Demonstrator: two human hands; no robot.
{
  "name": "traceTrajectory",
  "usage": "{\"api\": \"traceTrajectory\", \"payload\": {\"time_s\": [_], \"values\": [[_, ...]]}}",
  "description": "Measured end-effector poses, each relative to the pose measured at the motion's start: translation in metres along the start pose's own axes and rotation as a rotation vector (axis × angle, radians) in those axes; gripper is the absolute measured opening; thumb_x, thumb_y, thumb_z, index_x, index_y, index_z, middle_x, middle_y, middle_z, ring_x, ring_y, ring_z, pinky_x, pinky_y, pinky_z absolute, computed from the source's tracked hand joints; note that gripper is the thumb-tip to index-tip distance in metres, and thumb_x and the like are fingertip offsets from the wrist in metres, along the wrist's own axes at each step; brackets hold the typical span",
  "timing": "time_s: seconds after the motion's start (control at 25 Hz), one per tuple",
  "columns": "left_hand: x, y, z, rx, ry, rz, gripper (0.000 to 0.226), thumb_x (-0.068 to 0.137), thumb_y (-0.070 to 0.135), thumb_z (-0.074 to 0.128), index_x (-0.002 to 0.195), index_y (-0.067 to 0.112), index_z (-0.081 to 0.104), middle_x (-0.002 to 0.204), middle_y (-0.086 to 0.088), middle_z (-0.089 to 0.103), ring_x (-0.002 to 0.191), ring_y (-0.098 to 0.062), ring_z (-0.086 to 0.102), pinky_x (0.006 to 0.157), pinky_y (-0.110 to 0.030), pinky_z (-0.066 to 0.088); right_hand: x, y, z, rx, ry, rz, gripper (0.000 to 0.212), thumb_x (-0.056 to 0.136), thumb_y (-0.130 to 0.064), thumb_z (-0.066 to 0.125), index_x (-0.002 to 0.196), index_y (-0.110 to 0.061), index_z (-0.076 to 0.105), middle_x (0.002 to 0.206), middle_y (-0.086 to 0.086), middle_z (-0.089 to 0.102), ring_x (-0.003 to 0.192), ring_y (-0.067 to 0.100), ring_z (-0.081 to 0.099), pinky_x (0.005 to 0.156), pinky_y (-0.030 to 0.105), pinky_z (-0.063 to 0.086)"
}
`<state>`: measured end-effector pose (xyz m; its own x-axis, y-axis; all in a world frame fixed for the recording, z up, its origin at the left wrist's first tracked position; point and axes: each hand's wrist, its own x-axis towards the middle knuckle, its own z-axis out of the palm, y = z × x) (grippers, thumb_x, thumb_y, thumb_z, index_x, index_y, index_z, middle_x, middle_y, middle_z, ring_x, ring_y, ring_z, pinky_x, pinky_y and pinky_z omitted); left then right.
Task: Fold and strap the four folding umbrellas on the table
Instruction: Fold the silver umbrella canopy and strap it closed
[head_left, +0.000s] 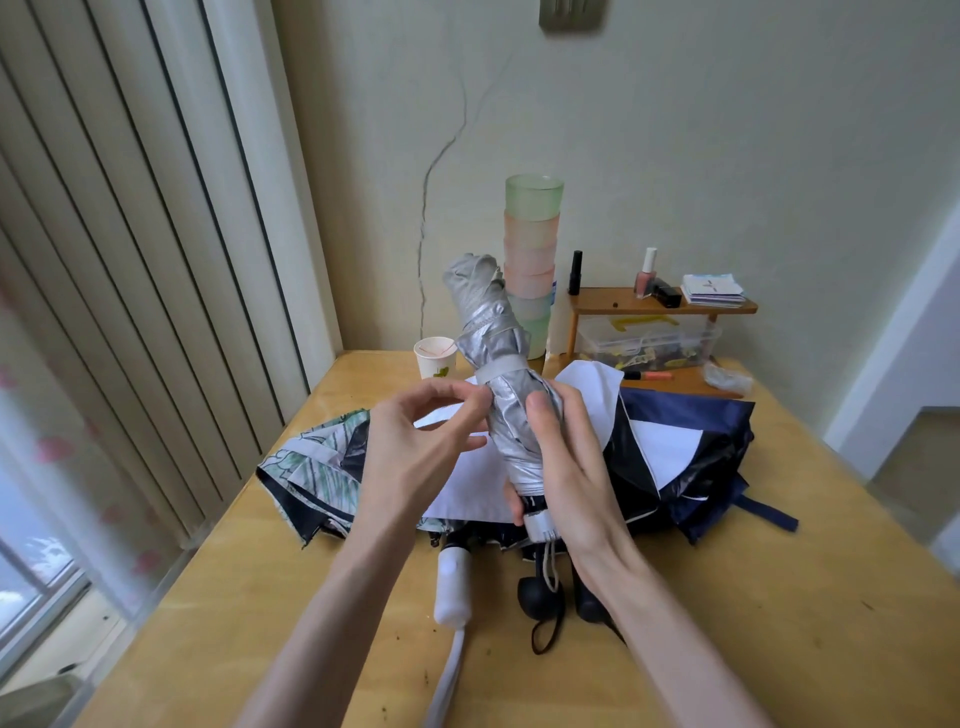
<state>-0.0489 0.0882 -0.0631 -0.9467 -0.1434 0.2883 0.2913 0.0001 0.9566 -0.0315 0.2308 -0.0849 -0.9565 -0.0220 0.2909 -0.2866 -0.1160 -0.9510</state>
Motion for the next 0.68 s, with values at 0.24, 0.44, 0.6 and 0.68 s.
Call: {"api": "traceTrajectory", "payload": {"time_s": [0.24, 0.44, 0.6, 0.68], "values": [[-0.002, 0.004, 0.000, -0.364, -0.239, -0.406, 0.029, 0.098, 0.029, 0.070, 0.120, 0.012, 0.079, 0.120, -0.001, 0.079, 0.116, -0.014, 0.072, 0.098, -0.029, 0.056, 0.001, 0.001, 0.001, 0.072, 0.016, -0.045, 0.028, 0.113, -0.038, 0.046, 0.123, -0.016, 0.058, 0.074, 0.007, 0.060, 0.047, 0.024, 0.049, 0.048, 0.031, 0.043], [-0.004, -0.002, 0.009, -0.512, -0.149, -0.484, 0.015, 0.099, 0.023, 0.067, 0.106, 0.015, 0.077, 0.103, 0.004, 0.077, 0.103, -0.010, 0.071, 0.098, -0.030, 0.054, -0.002, 0.000, 0.002, 0.173, -0.031, 0.038, 0.033, 0.112, -0.039, 0.044, 0.116, -0.009, 0.057, 0.055, 0.008, 0.052, 0.039, 0.026, 0.040, 0.043, 0.030, 0.037], [0.000, -0.006, 0.001, -0.224, -0.057, -0.228, 0.015, 0.096, 0.030, 0.074, 0.096, 0.015, 0.073, 0.098, -0.005, 0.072, 0.097, -0.017, 0.067, 0.089, -0.035, 0.054, -0.001, 0.001, 0.001, 0.035, -0.083, 0.007, 0.032, 0.112, -0.040, 0.044, 0.127, -0.015, 0.058, 0.069, 0.004, 0.062, 0.042, 0.026, 0.045, 0.045, 0.034, 0.042], [0.002, -0.004, -0.005, -0.191, -0.024, -0.136, 0.023, 0.092, 0.040, 0.077, 0.092, 0.018, 0.072, 0.096, -0.005, 0.071, 0.090, -0.013, 0.066, 0.080, -0.030, 0.053, -0.001, 0.001, 0.001, 0.011, -0.105, 0.003, 0.031, 0.111, -0.040, 0.045, 0.130, -0.018, 0.057, 0.072, 0.003, 0.062, 0.043, 0.025, 0.045, 0.046, 0.036, 0.042]]}}
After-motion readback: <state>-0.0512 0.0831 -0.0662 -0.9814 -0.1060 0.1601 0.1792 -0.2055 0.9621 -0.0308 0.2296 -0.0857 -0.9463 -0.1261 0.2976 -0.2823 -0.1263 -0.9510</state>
